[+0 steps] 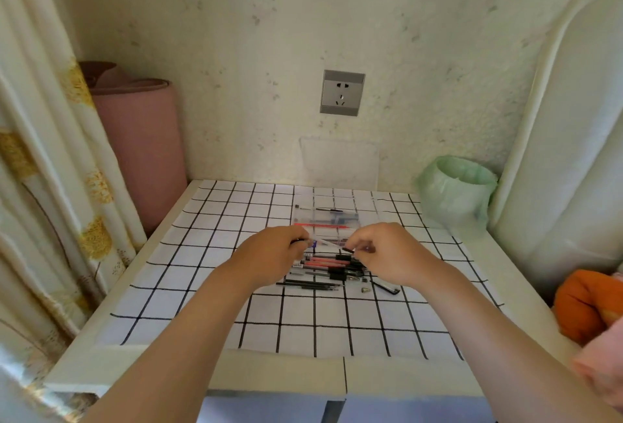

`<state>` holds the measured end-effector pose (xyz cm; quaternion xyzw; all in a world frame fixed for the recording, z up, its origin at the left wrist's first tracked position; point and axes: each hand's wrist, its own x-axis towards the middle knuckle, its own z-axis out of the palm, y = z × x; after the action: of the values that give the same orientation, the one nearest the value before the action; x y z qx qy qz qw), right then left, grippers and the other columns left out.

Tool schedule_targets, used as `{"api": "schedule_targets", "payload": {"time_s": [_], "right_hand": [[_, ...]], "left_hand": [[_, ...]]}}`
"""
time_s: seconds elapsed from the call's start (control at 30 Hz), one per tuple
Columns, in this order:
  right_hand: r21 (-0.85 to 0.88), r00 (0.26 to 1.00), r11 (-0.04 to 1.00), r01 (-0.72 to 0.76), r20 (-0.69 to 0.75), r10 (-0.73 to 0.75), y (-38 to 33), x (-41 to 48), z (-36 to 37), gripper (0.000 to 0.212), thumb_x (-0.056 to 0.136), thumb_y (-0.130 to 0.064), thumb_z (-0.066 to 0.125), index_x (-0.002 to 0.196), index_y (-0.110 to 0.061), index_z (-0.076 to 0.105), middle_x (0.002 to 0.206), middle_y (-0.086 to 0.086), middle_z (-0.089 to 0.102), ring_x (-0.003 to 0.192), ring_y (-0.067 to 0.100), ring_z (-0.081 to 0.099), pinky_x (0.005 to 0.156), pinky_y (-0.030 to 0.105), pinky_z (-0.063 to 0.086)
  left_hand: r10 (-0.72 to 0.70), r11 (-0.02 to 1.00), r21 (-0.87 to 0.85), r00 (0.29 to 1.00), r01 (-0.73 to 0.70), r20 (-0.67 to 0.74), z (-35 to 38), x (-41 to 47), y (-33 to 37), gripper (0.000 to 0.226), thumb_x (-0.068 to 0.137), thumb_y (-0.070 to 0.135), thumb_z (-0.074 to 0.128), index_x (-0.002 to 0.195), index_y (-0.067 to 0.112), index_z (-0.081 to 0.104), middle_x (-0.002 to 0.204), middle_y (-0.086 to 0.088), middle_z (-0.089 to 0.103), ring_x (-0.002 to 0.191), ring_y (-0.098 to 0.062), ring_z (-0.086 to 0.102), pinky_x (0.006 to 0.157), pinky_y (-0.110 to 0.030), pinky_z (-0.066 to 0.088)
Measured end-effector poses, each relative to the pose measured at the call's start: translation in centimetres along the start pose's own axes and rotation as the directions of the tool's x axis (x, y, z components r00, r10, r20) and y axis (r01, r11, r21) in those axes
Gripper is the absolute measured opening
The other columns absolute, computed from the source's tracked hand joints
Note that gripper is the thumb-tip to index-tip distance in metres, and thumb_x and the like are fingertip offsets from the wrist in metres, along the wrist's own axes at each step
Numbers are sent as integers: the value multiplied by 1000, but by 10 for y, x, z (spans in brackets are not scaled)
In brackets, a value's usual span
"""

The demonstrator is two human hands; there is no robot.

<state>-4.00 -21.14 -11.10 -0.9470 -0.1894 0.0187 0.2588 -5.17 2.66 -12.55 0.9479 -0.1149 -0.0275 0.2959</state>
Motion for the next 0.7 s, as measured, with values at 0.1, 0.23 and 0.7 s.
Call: {"api": "schedule_targets", "payload": {"time_s": [0.1, 0.23, 0.7], "right_hand": [[-2, 1000, 1000, 1, 7, -1, 7, -4, -5, 24, 92, -12, 63, 107, -27, 74, 91, -21, 62, 79, -14, 55, 76, 7, 43], [-48, 999, 999, 14, 31, -12, 16, -7, -9, 24, 91, -16, 63, 105, -34, 73, 93, -21, 65, 80, -10, 58, 75, 13, 46], [-95, 994, 990, 106, -1, -106, 21, -9, -15, 22, 89, -18, 67, 101, -34, 74, 85, -21, 59, 70, -14, 51, 59, 7, 32]], "left_hand": [[11, 1000, -11, 1000, -11, 5, 2, -3, 4, 24, 103, 31, 39, 108, 34, 62, 93, 12, 68, 69, -7, 56, 66, -28, 47], [41, 998, -59, 998, -38, 39, 6, -2, 9, 21, 103, 32, 42, 105, 31, 63, 92, 11, 67, 61, 1, 51, 61, -19, 38], [88, 995, -68, 983, -78, 160, 20, 6, 29, 22, 102, 34, 46, 115, 43, 61, 89, 15, 70, 62, -4, 56, 64, -22, 49]]}}
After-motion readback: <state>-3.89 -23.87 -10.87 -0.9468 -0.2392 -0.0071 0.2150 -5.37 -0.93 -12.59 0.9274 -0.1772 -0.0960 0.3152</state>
